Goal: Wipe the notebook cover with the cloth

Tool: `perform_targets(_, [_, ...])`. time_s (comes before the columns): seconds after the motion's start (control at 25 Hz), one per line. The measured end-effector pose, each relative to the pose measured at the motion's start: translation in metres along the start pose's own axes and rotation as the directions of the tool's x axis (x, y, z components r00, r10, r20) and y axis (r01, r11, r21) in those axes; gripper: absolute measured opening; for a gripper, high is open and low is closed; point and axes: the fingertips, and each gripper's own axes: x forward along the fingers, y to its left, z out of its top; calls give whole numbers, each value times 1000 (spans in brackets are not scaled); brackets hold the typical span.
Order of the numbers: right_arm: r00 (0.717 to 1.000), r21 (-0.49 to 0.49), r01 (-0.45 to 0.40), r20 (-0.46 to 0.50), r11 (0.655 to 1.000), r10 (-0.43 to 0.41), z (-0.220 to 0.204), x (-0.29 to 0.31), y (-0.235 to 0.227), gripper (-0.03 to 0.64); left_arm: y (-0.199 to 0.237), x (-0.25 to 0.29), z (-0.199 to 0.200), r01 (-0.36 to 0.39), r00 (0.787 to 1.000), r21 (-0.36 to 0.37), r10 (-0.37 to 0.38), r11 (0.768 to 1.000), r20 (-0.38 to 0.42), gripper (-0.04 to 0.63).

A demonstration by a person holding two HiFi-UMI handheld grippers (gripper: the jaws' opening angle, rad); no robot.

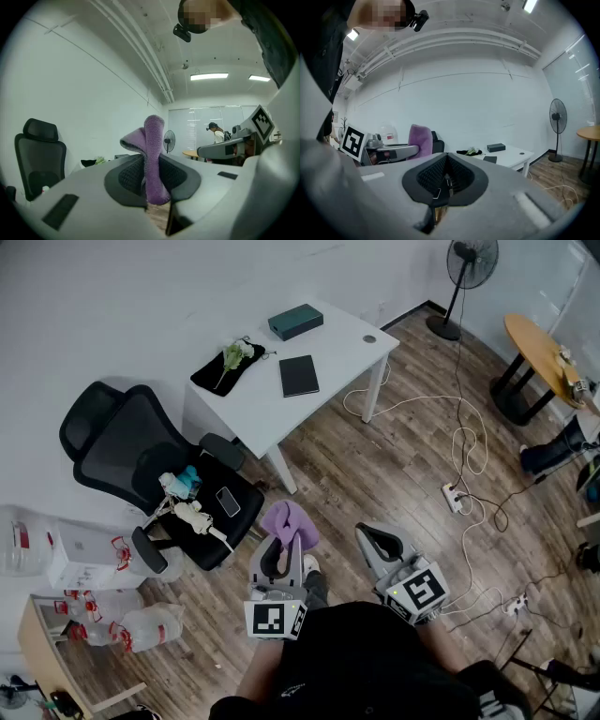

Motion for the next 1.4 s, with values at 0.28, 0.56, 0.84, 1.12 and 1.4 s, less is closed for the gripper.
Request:
perform_targets(0.28, [999,23,48,-25,999,-48,-36,-119,14,3,-95,-91,-21,-2,999,29,3,1000,-36,75])
perform_targets(0.56, [999,27,43,-3,999,-43,-41,-171,44,3,-137,-131,-24,27,999,-11,-27,1000,-25,75])
perform_targets(0.84, [999,9,44,25,999,-44,-32,-188,57,3,-156,-143,-9,39,999,32,-39,999,18,75])
perform_targets(1.12, [998,18,61,31,998,-62,-24,-169,46,3,-131,-134,-2,6,999,18,-7,1000,39,75])
perform_targets(1.4, [996,17,73,50,997,-74,-12,-115,32,3,-84,-100,-5,-1,999,-14,1,1000,43,75])
